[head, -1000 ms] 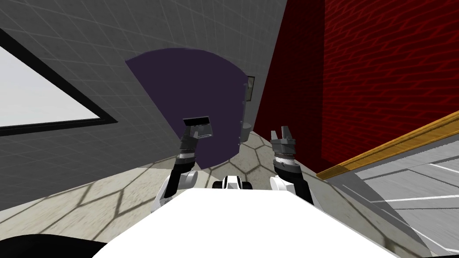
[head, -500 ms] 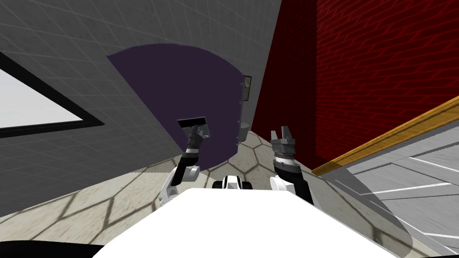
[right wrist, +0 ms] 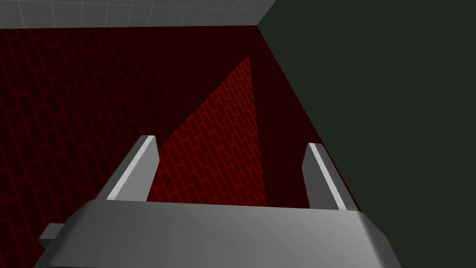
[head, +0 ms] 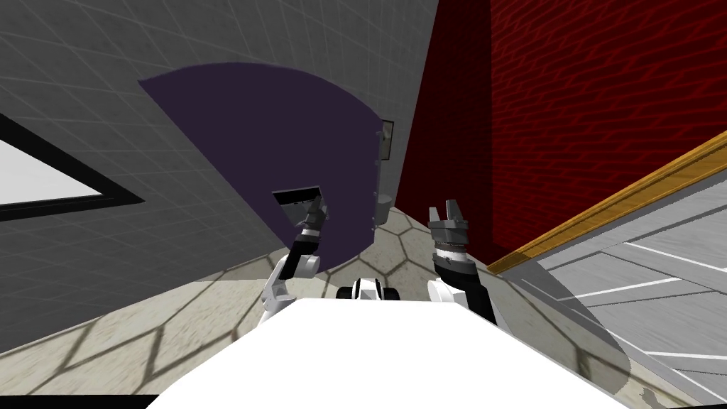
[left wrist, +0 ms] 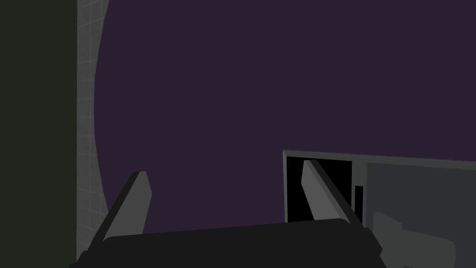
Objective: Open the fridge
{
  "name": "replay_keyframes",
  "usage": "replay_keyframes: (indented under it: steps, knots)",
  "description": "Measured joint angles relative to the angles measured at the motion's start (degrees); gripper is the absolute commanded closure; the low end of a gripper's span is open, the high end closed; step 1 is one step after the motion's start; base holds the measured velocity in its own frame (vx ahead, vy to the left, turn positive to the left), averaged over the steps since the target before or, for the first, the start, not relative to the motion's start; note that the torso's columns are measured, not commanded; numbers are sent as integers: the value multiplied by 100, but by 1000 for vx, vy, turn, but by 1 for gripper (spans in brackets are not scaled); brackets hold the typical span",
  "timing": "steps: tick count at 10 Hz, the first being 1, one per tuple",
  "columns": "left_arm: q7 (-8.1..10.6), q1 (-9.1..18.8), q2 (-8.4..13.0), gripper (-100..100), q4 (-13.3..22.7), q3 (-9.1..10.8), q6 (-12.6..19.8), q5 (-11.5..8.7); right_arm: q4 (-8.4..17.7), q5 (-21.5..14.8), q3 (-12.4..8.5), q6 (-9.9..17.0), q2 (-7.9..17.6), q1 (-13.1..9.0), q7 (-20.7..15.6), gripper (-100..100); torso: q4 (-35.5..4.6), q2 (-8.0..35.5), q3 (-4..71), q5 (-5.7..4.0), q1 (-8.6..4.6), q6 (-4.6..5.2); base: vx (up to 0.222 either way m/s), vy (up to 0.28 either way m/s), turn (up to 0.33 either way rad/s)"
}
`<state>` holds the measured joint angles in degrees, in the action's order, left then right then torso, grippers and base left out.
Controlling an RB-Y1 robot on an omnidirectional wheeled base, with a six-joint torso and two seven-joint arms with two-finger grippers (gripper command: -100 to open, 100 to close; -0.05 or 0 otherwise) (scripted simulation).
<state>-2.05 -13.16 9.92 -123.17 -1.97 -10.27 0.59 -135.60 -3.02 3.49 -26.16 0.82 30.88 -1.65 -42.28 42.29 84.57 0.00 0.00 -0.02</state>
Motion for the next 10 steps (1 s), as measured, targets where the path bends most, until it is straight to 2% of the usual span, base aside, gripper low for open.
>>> replay_keyframes:
  steps: [7,10]
  knots:
    - [-79,1179,128,-100,685,-211,1074,47,0,0,0,0,0,0,0,0,-1,1,-1,0,-1,3,32,-15,-95]
    - [-116,1560,177,-100,892,-309,1530,72,0,0,0,0,0,0,0,0,1,-4,2,0,-1,2,28,-13,-89]
